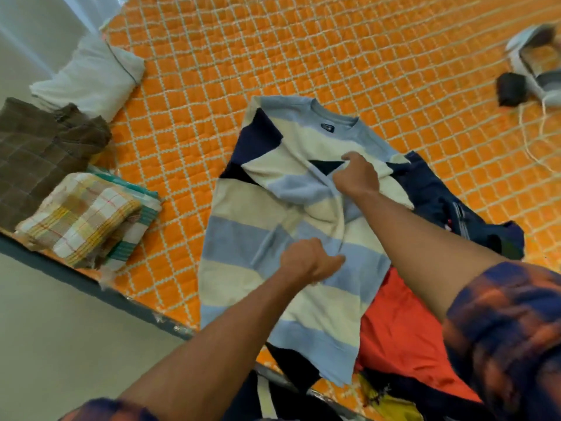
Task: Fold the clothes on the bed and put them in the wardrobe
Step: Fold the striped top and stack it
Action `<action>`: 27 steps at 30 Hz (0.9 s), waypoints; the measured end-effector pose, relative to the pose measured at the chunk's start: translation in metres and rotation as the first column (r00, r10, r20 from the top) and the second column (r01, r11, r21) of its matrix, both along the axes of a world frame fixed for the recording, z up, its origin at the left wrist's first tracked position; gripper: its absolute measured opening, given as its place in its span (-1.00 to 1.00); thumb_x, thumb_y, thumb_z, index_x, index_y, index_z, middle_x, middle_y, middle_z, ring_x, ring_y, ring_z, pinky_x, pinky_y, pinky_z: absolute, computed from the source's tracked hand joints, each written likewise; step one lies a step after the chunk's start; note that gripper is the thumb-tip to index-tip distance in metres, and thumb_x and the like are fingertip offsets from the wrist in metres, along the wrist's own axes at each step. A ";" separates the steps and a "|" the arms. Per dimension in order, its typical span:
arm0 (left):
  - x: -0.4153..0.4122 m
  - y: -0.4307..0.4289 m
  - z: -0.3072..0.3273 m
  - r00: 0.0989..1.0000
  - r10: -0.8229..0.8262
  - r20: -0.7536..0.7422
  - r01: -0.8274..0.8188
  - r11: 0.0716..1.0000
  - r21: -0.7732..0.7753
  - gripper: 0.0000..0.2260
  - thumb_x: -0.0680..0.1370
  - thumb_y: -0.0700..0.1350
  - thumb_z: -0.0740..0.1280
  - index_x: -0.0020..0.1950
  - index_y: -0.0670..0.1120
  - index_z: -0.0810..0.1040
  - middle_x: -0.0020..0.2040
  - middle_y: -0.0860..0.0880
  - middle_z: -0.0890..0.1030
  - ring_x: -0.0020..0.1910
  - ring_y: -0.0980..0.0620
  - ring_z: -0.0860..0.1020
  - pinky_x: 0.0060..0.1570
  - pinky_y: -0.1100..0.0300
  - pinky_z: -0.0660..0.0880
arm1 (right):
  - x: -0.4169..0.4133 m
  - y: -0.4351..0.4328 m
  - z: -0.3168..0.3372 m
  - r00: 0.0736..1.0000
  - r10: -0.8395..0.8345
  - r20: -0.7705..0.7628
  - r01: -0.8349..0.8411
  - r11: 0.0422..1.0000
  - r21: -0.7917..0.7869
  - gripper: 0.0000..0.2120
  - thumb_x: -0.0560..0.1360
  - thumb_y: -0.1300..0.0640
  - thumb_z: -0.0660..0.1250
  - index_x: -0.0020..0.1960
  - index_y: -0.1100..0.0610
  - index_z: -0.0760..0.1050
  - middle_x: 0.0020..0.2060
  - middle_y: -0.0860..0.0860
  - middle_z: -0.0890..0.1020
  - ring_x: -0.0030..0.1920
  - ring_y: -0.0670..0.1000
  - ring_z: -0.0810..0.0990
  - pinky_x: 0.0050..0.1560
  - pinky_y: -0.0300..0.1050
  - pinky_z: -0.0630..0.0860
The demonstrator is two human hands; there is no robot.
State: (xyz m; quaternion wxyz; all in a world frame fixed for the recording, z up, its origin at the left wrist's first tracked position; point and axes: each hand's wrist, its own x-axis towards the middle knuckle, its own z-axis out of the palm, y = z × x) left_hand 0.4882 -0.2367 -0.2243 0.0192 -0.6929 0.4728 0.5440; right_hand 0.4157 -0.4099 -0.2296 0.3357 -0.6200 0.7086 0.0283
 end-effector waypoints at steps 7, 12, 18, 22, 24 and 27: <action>-0.011 0.002 -0.021 0.994 0.102 -0.026 -0.106 0.974 -0.200 -0.76 0.52 0.13 0.37 0.06 0.02 0.47 -0.27 0.05 0.62 -0.17 0.03 0.62 -0.15 0.07 0.52 | -0.104 0.005 -0.023 0.946 -0.314 0.081 0.324 0.924 -0.204 -0.70 0.53 0.14 0.32 0.25 0.02 0.55 0.20 0.07 0.60 0.15 0.14 0.59 0.05 0.01 0.54; -0.081 -0.027 -0.020 0.997 0.021 -0.070 -0.037 0.971 -0.235 -0.42 0.46 0.25 0.42 0.31 -0.03 0.34 0.07 0.00 0.53 -0.05 0.01 0.55 -0.15 0.07 0.47 | -0.154 -0.033 -0.038 0.875 -0.484 0.031 0.482 0.875 0.056 -0.47 0.51 -0.05 0.32 0.46 0.01 0.39 0.32 0.07 0.52 0.26 0.17 0.51 0.14 0.04 0.54; -0.146 -0.015 -0.047 0.965 -0.109 0.238 0.167 0.956 -0.240 -0.34 0.41 -0.01 0.45 0.41 -0.03 0.20 0.25 -0.11 0.31 0.15 -0.17 0.40 -0.21 0.05 0.35 | -0.167 -0.050 -0.072 0.745 -0.627 0.226 0.555 0.772 0.311 -0.39 0.52 -0.01 0.46 0.46 0.16 0.34 0.23 0.05 0.54 0.11 0.10 0.52 -0.08 -0.07 0.47; -0.147 -0.003 -0.061 0.955 -0.112 0.275 0.204 0.920 -0.334 -0.39 0.41 -0.19 0.34 0.43 -0.07 0.22 0.22 -0.13 0.33 0.05 -0.16 0.40 -0.29 0.05 0.37 | -0.168 -0.058 -0.081 0.649 -0.664 0.370 0.641 0.740 0.202 -0.53 0.50 0.22 0.47 0.39 0.17 0.51 0.25 0.09 0.62 0.13 0.08 0.57 -0.05 -0.08 0.54; -0.139 -0.004 -0.057 0.981 -0.085 0.173 0.149 0.906 -0.397 -0.49 0.46 -0.14 0.28 0.41 -0.11 0.27 0.18 -0.13 0.37 0.01 -0.18 0.43 -0.24 0.02 0.38 | -0.166 -0.059 -0.074 0.575 -0.661 0.482 0.680 0.714 0.167 -0.47 0.49 0.29 0.45 0.44 0.11 0.47 0.35 0.05 0.55 0.21 0.04 0.53 0.15 -0.06 0.56; -0.122 -0.012 -0.053 0.999 0.044 -0.001 -0.041 0.913 -0.406 -0.76 0.46 -0.17 0.14 0.11 -0.19 0.40 -0.02 -0.12 0.46 -0.12 -0.18 0.46 -0.24 0.00 0.31 | -0.161 -0.060 -0.059 0.500 -0.647 0.576 0.693 0.698 0.182 -0.46 0.51 0.36 0.39 0.46 0.11 0.45 0.37 0.05 0.52 0.22 0.04 0.52 0.23 -0.02 0.56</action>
